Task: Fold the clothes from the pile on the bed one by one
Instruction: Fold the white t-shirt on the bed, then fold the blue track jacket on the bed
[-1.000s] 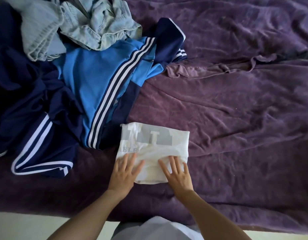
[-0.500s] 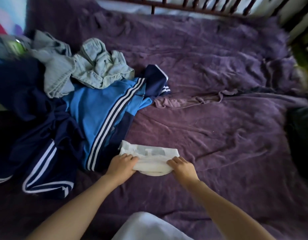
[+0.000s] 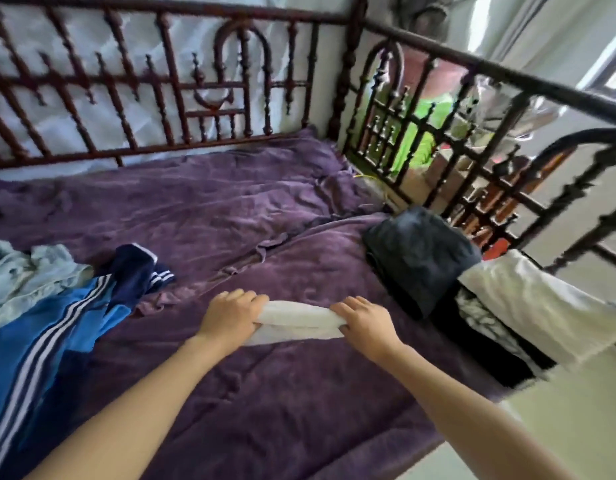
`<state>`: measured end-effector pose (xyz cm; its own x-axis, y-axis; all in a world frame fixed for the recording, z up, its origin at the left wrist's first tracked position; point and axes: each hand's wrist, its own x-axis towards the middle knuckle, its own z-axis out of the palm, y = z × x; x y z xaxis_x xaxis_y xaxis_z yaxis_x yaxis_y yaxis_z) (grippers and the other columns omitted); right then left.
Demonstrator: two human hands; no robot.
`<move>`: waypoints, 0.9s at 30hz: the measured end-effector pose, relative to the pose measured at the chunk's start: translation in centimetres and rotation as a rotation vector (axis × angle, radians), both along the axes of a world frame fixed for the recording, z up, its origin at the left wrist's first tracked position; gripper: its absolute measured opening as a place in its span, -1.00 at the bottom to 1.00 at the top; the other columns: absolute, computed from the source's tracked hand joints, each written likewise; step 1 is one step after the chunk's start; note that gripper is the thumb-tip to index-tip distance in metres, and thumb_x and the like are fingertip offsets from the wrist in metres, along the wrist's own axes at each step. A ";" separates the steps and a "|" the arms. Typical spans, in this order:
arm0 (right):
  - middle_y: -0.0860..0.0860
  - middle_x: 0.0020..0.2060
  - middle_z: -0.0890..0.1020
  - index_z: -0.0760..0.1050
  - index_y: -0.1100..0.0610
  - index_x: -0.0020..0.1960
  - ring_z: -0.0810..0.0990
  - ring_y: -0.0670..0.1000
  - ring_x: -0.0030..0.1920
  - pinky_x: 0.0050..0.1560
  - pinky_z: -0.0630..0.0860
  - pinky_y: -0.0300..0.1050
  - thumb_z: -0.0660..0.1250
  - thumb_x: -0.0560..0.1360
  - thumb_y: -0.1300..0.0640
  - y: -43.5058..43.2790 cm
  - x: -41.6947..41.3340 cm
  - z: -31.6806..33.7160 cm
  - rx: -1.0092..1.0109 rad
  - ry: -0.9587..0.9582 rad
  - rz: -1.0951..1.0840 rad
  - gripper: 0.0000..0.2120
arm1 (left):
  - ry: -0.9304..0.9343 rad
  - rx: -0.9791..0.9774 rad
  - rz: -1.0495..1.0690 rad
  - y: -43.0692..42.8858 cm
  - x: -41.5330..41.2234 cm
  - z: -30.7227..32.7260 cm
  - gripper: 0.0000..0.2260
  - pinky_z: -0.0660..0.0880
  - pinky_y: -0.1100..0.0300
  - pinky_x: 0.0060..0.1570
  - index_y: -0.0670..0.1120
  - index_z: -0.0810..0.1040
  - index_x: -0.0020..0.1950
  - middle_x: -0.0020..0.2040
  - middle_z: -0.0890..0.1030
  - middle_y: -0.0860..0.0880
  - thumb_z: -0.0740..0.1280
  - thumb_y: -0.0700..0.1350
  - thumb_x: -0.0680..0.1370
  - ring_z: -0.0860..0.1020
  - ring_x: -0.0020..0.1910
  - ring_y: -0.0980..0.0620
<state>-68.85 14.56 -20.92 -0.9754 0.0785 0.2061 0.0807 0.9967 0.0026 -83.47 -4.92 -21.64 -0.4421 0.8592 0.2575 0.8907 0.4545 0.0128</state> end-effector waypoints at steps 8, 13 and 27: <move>0.10 -0.13 0.66 0.62 0.18 0.00 0.66 0.12 -0.14 -0.27 0.56 -0.08 0.55 0.22 0.25 22.0 13.2 9.5 0.120 0.155 -0.398 -0.65 | 0.058 0.146 -0.243 29.8 7.4 7.3 -0.75 0.52 0.16 -0.23 -0.14 0.62 -0.05 -0.18 0.65 -0.09 0.50 -0.17 0.30 0.63 -0.21 -0.08; 0.10 -0.26 0.66 0.63 0.18 -0.23 0.65 0.16 -0.28 -0.38 0.54 -0.04 0.66 -0.03 0.23 28.8 21.1 8.9 0.239 0.288 -0.629 -0.60 | -0.070 0.064 -0.383 42.1 13.7 7.2 -0.50 0.40 -0.01 0.19 -0.14 0.40 0.37 0.30 0.46 -0.21 0.37 -0.13 0.44 0.44 0.28 -0.18; 0.07 0.33 0.38 0.38 0.04 0.33 0.28 0.11 0.38 0.29 0.27 0.03 0.02 0.57 -0.24 29.5 9.2 1.2 -0.188 -0.342 -0.561 -0.51 | -0.247 -0.350 0.089 33.0 6.0 1.6 -0.35 0.20 -0.05 0.36 0.04 -0.09 0.55 0.55 -0.06 -0.16 0.19 0.04 0.56 0.14 0.47 -0.14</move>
